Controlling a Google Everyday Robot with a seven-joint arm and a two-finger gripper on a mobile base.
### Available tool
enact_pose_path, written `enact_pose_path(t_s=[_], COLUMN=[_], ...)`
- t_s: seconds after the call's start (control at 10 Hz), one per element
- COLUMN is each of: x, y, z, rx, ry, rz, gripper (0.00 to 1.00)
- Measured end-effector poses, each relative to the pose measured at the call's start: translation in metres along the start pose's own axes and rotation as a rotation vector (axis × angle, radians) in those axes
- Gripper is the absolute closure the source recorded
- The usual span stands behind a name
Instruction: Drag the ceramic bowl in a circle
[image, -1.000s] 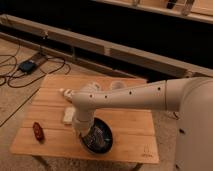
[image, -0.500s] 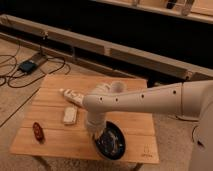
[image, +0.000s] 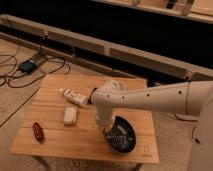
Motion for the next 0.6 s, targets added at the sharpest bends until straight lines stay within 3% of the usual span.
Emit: enact_pose_path(t_s=[0.1, 0.2, 0.4, 0.6], x=[0.015, 0.033, 0.053, 0.062], y=[-0.002, -0.006, -0.016, -0.022], z=[0.003, 0.008, 0.014, 0.020], rx=[0.004, 0.007, 0.009, -0.013], ry=[0.024, 0.062, 0.118, 0.152], rz=[-0.003, -0.009, -0.045, -0.100], gripper=[0.94, 0.82, 0.62, 0.43])
